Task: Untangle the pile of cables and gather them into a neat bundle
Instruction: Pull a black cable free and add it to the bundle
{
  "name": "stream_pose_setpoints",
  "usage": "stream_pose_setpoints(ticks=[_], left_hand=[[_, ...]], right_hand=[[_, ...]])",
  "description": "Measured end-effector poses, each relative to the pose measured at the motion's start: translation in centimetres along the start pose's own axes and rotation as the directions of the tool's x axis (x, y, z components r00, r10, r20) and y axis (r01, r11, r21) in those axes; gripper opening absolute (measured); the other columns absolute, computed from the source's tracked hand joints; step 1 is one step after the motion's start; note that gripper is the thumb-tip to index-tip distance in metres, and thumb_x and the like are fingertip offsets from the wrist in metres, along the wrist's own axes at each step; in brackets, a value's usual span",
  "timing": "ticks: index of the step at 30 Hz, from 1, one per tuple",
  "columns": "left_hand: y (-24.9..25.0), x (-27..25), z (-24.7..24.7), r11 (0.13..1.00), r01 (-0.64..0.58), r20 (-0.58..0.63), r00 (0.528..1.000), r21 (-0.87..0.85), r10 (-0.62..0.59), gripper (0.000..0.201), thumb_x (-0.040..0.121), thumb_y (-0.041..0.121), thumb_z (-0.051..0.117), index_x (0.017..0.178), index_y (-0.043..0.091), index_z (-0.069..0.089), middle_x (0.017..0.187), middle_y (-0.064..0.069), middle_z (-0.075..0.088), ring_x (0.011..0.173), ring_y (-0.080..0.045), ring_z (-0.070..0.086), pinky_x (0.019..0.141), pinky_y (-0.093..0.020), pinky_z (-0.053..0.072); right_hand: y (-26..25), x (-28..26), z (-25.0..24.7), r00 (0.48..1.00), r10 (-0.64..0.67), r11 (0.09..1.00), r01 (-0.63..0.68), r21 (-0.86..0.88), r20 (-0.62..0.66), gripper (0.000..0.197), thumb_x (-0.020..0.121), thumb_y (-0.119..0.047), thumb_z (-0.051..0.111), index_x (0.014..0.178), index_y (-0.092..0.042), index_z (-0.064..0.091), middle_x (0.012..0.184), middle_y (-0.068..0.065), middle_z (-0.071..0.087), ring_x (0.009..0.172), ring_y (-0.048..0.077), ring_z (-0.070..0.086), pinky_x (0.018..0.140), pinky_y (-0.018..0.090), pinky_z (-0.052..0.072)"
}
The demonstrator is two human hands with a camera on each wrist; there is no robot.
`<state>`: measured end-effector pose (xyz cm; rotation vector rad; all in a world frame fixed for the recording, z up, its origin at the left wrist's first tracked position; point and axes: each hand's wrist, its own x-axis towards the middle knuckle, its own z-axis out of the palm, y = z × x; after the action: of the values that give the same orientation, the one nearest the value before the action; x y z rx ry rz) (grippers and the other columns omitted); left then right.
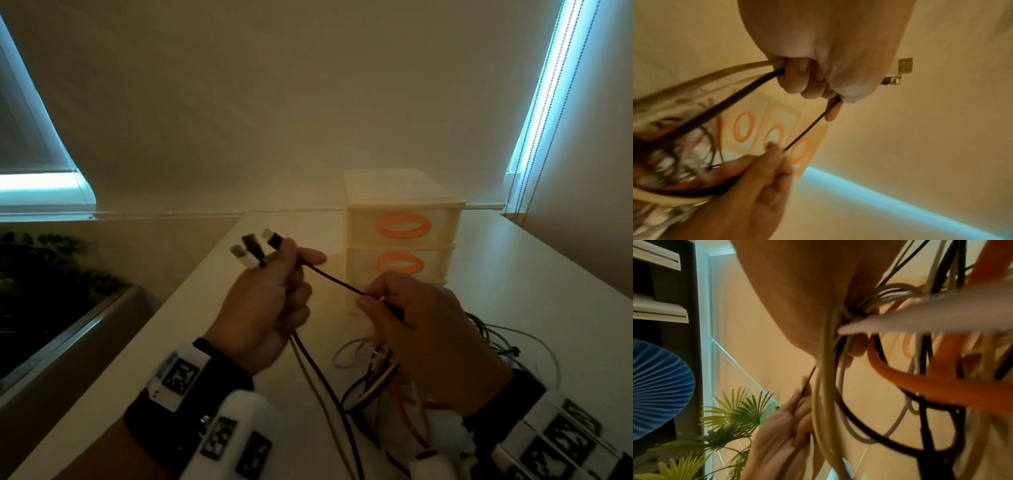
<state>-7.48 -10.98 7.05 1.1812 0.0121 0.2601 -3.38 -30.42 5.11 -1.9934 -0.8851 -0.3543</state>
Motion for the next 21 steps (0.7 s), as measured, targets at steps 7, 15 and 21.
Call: stream_pose_setpoints(ticks=[7,15,21], left_hand=[[3.1,1.7,-4.3,0.972,-0.12,-0.195,0.978,-0.2,0.08,0.042,0.106,0.043,0.041,0.085,0.012,0.062,0.061,0.006,0.02,0.044,-0.006,0.016,0.034,-0.019,0.015],[3.0,2.3,-5.2,0.983,-0.102,-0.234,0.97,-0.151,0.065,0.042,0.106,0.042,0.042,0.079,0.015,0.059,0.062,0.004,0.035,0.051,-0.008,0.032,0.043,-0.021,0.028],[2.8,1.7,-3.9,0.871,-0.027,-0.036,0.999,-0.49,0.01,0.05,0.107,0.041,0.038,0.068,0.014,0.051,0.114,-0.016,0.072,0.111,-0.033,0.07,0.094,-0.046,0.057]], right_hand=[[2.1,1.0,-2.6,1.0,0.019,0.992,-0.017,-0.123,0.01,0.013,0.095,-0.04,0.058,0.086,-0.035,0.065,0.065,-0.005,0.064,0.059,0.01,0.061,0.055,0.021,0.05],[1.7,0.5,-2.2,0.959,-0.075,0.996,0.083,-0.018,0.272,0.02,0.098,-0.04,0.053,0.083,-0.033,0.064,0.08,-0.007,0.067,0.077,0.015,0.065,0.066,0.033,0.054],[1.7,0.4,-1.9,0.939,0.008,1.0,-0.013,0.013,0.343,0.026,0.1,-0.028,0.055,0.076,-0.027,0.065,0.076,-0.002,0.066,0.071,0.015,0.061,0.064,0.026,0.048]])
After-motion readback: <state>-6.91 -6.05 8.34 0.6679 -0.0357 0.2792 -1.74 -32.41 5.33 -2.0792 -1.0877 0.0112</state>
